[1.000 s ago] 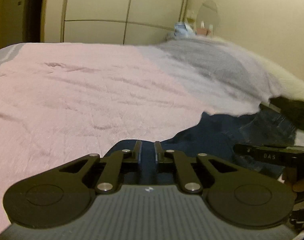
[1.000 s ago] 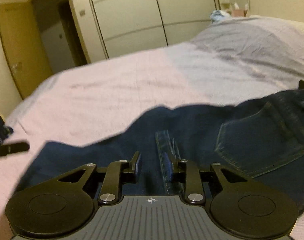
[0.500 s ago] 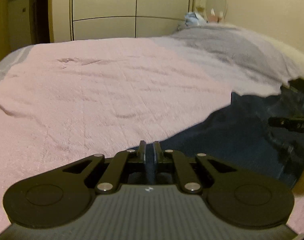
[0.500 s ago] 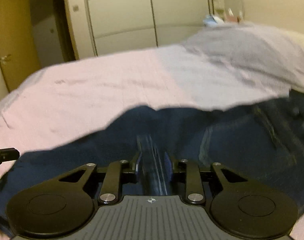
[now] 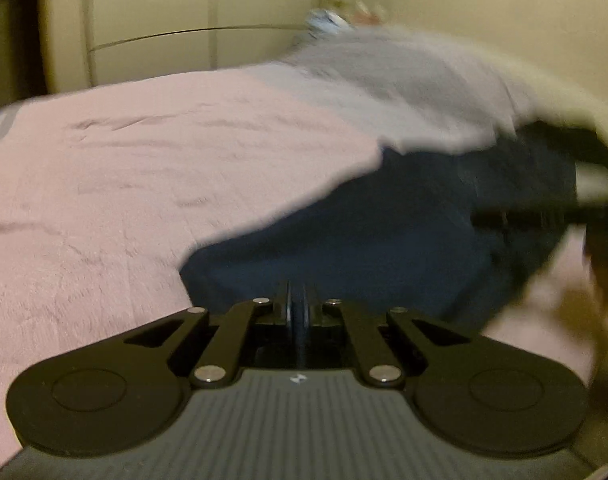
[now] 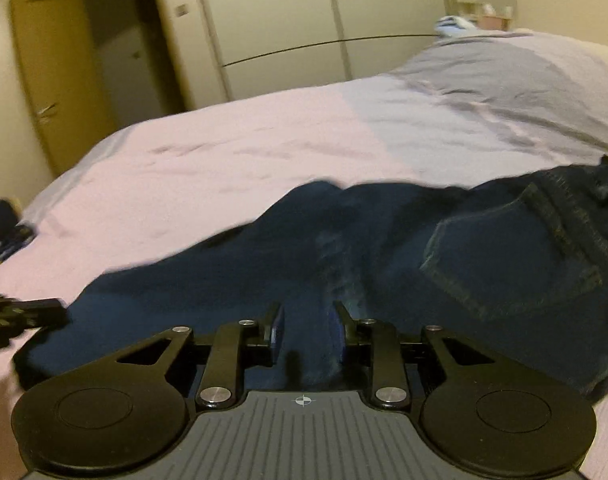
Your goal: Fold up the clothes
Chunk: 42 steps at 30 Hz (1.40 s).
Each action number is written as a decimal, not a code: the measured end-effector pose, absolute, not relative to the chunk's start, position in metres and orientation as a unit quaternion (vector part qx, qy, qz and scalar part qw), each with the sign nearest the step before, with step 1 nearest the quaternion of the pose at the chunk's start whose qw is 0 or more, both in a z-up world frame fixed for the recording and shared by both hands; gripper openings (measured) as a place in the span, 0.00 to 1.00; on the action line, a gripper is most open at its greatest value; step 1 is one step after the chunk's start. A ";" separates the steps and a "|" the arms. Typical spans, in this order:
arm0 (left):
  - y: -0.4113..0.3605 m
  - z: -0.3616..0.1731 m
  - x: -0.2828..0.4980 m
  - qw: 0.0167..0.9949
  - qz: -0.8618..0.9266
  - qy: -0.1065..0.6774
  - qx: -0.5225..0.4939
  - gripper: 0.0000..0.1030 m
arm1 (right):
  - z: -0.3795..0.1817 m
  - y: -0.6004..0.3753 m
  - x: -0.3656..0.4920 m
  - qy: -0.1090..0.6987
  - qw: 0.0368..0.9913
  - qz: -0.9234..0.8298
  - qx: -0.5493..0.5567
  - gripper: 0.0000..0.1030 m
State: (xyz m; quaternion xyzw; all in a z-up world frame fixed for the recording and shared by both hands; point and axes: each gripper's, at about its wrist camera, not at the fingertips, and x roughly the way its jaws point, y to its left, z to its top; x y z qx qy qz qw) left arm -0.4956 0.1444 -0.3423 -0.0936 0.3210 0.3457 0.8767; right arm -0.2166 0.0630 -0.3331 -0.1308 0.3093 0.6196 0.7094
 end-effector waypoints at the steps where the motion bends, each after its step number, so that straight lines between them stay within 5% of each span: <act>1: 0.139 -0.352 -0.495 0.873 0.346 0.334 -0.084 0.04 | -0.341 0.061 -0.221 0.309 0.704 0.622 -0.146 0.27; 17: 0.119 -0.345 -0.496 0.840 0.425 0.318 -0.112 0.04 | -0.344 0.046 -0.247 0.258 0.727 0.589 -0.240 0.27; 33: 0.083 -0.338 -0.472 0.797 0.475 0.352 -0.124 0.09 | -0.352 0.012 -0.242 0.289 0.721 0.588 -0.224 0.27; 39: 0.048 -0.298 -0.481 0.794 0.489 0.326 -0.152 0.13 | -0.319 -0.020 -0.248 0.313 0.732 0.572 -0.198 0.28; 42: 0.032 -0.289 -0.484 0.785 0.494 0.333 -0.169 0.22 | -0.306 -0.041 -0.252 0.319 0.739 0.566 -0.178 0.52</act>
